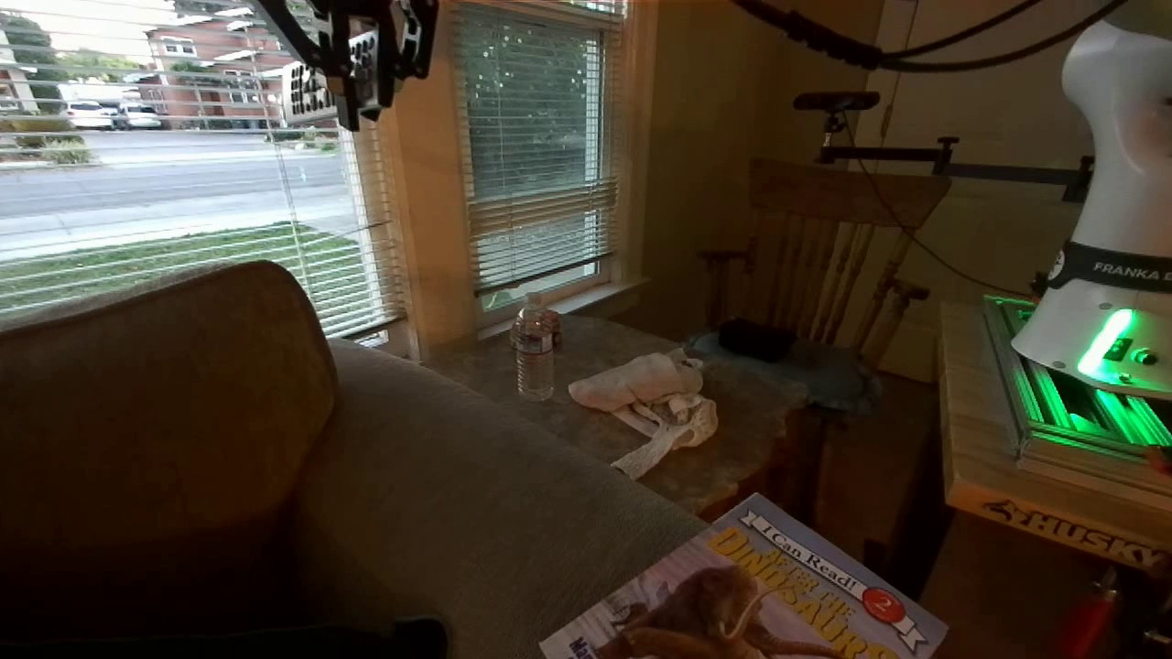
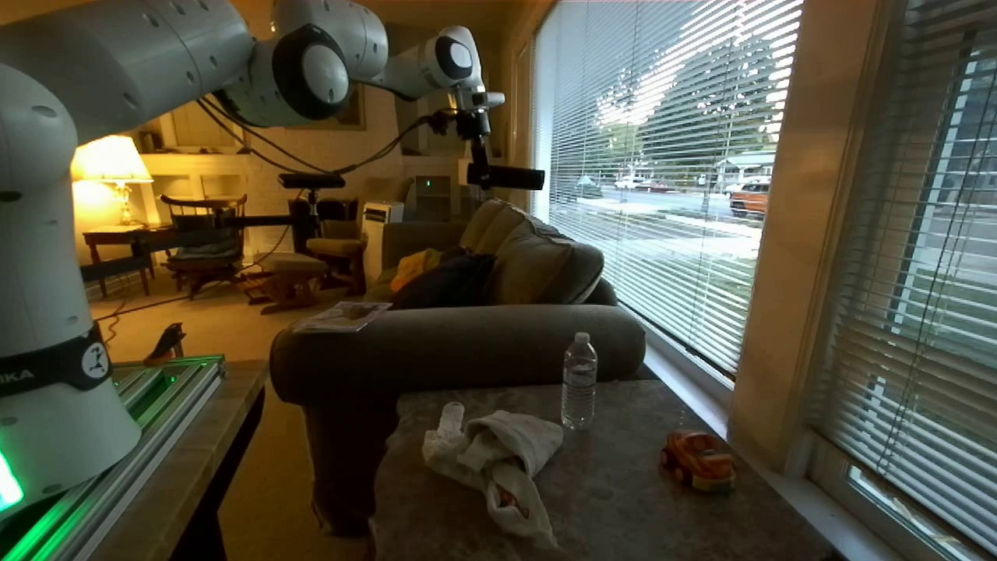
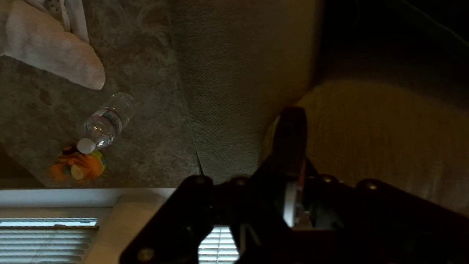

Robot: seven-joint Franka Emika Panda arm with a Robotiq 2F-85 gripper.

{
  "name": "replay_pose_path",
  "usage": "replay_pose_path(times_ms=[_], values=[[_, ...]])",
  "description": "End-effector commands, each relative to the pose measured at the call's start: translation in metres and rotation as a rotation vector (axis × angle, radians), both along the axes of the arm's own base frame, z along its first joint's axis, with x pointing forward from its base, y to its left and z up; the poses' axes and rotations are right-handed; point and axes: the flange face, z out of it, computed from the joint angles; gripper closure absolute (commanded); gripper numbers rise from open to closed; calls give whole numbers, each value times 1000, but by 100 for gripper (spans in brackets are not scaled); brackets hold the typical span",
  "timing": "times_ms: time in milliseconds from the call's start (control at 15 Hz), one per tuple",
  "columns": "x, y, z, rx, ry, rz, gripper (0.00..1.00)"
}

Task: Put the grey remote control on the table.

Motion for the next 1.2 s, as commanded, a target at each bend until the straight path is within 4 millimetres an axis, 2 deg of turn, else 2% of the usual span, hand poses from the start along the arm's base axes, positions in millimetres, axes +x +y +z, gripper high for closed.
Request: replay_pose_path(times_ms=[0, 267, 667, 867, 1133], values=[[-12, 7, -5, -21, 81, 184, 96], [-26, 17, -4, -44, 135, 402, 96], [-35, 22, 1, -47, 191, 723, 96], [-43, 24, 9, -45, 220, 880, 96], [-76, 36, 26, -49, 290, 1079, 96]])
